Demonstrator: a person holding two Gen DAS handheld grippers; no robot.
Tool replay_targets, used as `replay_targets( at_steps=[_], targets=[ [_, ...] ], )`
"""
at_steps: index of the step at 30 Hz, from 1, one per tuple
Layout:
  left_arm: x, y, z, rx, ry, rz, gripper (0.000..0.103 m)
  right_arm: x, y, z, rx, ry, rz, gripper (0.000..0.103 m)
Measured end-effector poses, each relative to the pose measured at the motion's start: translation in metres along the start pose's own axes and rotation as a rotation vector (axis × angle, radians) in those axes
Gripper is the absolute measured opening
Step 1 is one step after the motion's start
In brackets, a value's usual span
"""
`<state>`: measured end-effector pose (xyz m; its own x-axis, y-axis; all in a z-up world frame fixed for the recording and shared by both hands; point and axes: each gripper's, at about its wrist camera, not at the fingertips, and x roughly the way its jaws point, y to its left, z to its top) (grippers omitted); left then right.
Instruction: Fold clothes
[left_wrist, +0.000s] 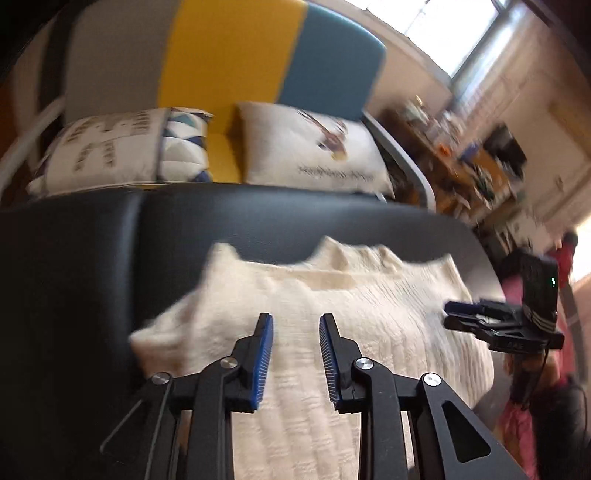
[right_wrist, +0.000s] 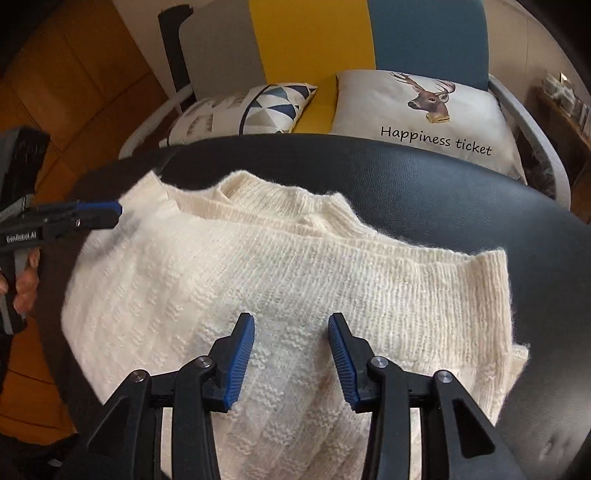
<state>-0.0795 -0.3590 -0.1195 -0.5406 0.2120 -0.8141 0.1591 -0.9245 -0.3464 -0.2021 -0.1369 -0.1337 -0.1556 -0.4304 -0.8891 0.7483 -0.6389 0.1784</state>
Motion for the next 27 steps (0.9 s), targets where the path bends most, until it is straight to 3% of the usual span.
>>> replay_targets(
  at_steps=[2, 6, 7, 8, 10, 16, 21, 22, 24, 27],
  targets=[
    [0.024, -0.012, 0.008, 0.038, 0.057, 0.036, 0.040, 0.008, 0.003, -0.005, -0.034, 0.012, -0.040, 0.042],
    [0.076, -0.023, 0.013, 0.088, 0.187, 0.149, 0.041, 0.010, 0.002, -0.009, -0.044, -0.003, -0.038, 0.043],
    [0.077, -0.025, 0.007, 0.109, 0.176, 0.164, 0.040, 0.010, 0.002, -0.010, -0.048, -0.007, -0.038, 0.043],
    [0.078, -0.027, 0.002, 0.129, 0.164, 0.179, 0.024, 0.009, 0.003, -0.010, -0.059, -0.012, -0.041, 0.043],
    [0.071, -0.028, -0.002, 0.108, 0.109, 0.175, 0.006, 0.001, 0.003, -0.010, -0.058, -0.043, -0.038, 0.043],
    [0.045, -0.025, -0.006, 0.030, -0.111, 0.137, 0.005, -0.012, -0.007, -0.011, -0.003, -0.144, -0.075, 0.043],
    [0.084, -0.005, -0.008, -0.042, -0.056, 0.187, 0.007, 0.005, -0.011, -0.028, 0.044, -0.141, -0.074, 0.043],
    [0.086, -0.005, -0.010, -0.038, -0.075, 0.183, 0.009, 0.004, -0.011, -0.029, 0.043, -0.146, -0.081, 0.042],
    [0.080, -0.008, -0.012, -0.049, -0.092, 0.172, 0.009, 0.000, -0.010, -0.025, 0.038, -0.138, -0.097, 0.041],
    [0.056, -0.012, -0.014, -0.059, -0.145, 0.136, 0.009, -0.011, 0.001, -0.007, 0.014, -0.152, -0.022, 0.041]
  ],
)
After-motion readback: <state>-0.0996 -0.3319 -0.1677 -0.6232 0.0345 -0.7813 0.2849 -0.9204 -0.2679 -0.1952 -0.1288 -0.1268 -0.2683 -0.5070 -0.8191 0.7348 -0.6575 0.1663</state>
